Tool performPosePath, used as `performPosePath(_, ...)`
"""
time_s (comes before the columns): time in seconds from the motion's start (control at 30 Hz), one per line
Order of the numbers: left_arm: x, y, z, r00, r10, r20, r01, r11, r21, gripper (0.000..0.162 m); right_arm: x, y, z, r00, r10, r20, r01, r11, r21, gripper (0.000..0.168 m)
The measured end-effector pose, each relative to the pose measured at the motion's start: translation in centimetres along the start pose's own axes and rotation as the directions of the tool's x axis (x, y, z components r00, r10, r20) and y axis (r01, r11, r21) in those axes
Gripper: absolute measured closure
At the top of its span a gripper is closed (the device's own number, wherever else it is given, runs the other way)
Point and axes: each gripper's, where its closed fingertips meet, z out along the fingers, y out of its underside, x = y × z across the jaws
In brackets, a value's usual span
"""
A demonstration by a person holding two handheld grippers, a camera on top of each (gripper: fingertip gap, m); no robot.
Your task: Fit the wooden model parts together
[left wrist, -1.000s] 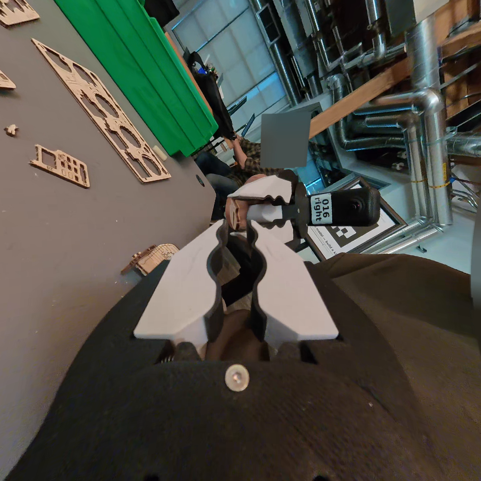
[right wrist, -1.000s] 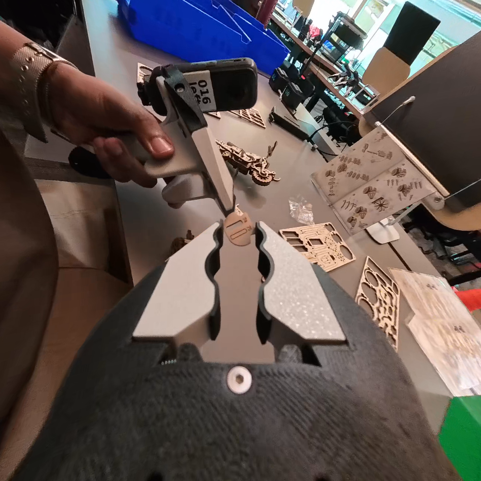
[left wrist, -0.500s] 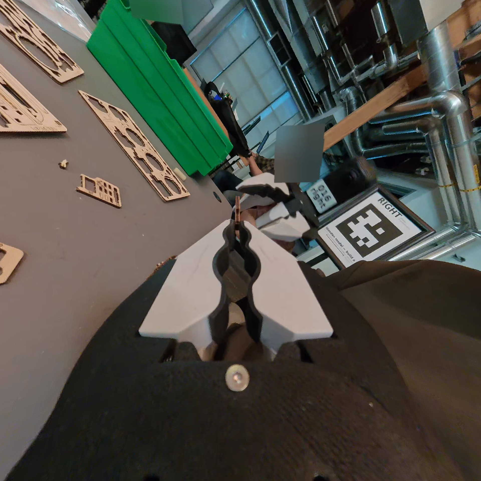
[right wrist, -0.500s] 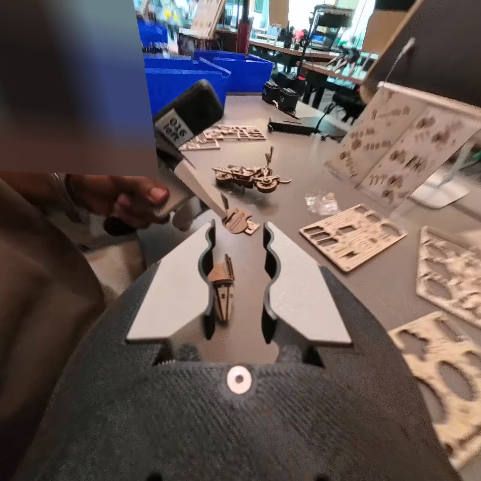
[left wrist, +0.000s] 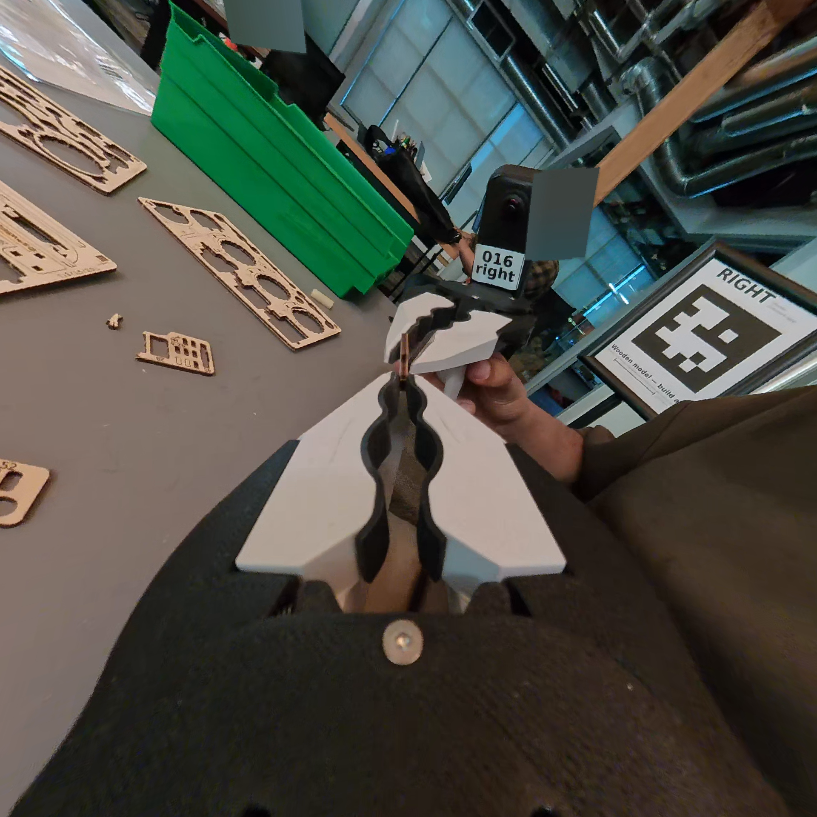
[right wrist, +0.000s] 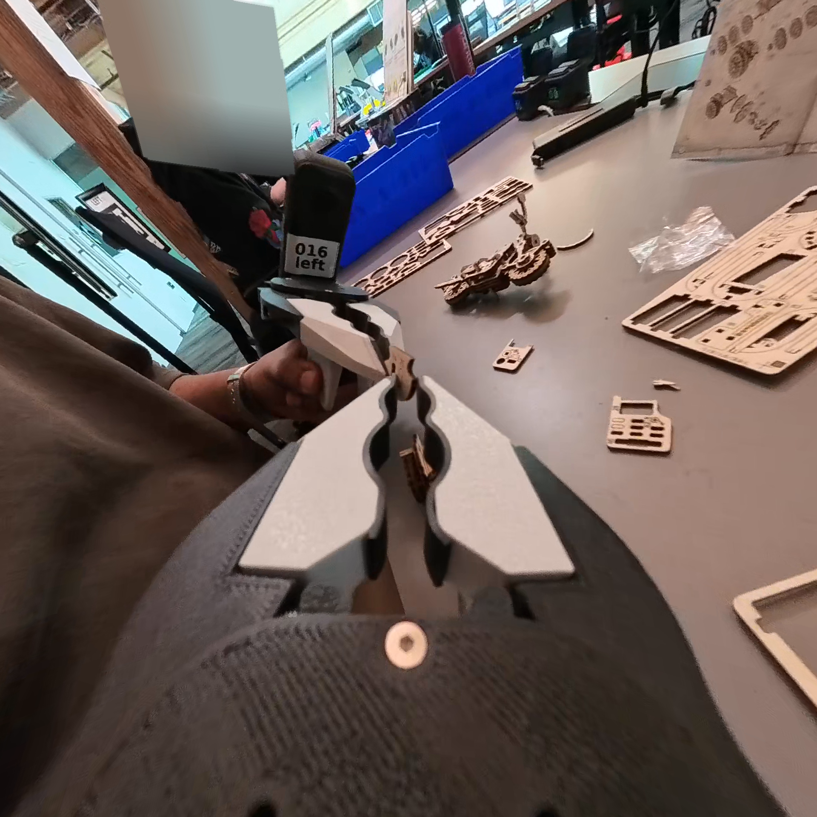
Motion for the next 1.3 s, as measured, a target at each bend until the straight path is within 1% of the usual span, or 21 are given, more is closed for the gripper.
performPosePath(0.07,0.0,0.0,0.0,1.000,0.022,0.011,-0.022,1.000,-0.003,0.162,0.0,0.1,0.0,1.000,0.009,0.007,-0.009,1.000,-0.003,0.163)
performPosePath(0.27,0.0,0.2,0.1,0.986,0.147,0.077,-0.145,0.989,-0.034,0.162,0.0,0.3,-0.2,0.999,0.026,0.024,-0.026,0.999,-0.020,0.164)
performPosePath(0.47,0.0,0.5,0.3,0.952,0.271,0.144,-0.260,0.961,-0.090,0.162,0.1,0.5,-0.2,1.000,0.013,0.004,-0.013,0.999,-0.051,0.164)
performPosePath(0.73,-0.2,0.7,0.2,0.936,0.310,0.165,-0.293,0.949,-0.121,0.161,0.2,0.5,-0.1,1.000,-0.008,-0.026,0.007,0.998,-0.060,0.164)
performPosePath(0.87,-0.4,0.9,0.2,0.920,0.347,0.182,-0.321,0.934,-0.160,0.161,0.3,0.7,0.0,0.999,-0.019,-0.050,0.015,0.998,-0.066,0.164)
performPosePath(1.03,-0.6,1.1,0.2,0.912,0.361,0.195,-0.330,0.928,-0.174,0.160,0.6,0.8,0.0,0.998,-0.003,-0.069,-0.002,0.998,-0.068,0.164)
performPosePath(1.23,-0.7,0.8,0.2,0.916,0.352,0.192,-0.324,0.932,-0.160,0.161,0.7,0.6,0.1,0.995,-0.038,-0.089,0.032,0.998,-0.061,0.164)
performPosePath(1.3,-0.8,0.6,0.1,0.933,0.311,0.180,-0.288,0.947,-0.141,0.161,0.8,0.4,0.3,0.995,-0.040,-0.088,0.037,0.998,-0.045,0.163)
